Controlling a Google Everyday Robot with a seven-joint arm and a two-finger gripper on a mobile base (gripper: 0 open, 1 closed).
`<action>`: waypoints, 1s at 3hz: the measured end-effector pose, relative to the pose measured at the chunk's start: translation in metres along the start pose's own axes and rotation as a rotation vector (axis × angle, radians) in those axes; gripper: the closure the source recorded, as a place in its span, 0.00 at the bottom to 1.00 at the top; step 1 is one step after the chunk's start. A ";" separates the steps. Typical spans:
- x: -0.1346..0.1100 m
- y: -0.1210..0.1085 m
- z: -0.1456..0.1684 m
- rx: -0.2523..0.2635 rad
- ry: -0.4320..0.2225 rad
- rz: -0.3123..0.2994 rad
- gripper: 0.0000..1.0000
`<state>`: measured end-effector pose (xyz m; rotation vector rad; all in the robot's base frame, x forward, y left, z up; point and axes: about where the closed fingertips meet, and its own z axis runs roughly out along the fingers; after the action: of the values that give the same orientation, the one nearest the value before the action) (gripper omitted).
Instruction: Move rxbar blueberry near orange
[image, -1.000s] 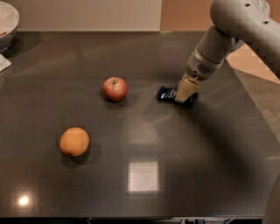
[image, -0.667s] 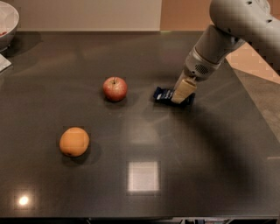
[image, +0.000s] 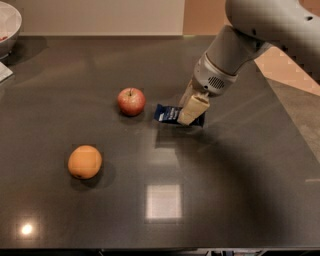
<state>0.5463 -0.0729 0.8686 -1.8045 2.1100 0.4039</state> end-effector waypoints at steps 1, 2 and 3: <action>-0.025 0.026 0.008 -0.023 -0.015 -0.066 1.00; -0.042 0.048 0.023 -0.058 -0.023 -0.112 1.00; -0.052 0.065 0.039 -0.093 -0.031 -0.139 1.00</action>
Offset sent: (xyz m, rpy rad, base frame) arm -0.0622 0.0810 -0.0104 0.0353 0.0168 0.1900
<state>0.4917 0.0004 0.8558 -1.9693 1.9603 0.4980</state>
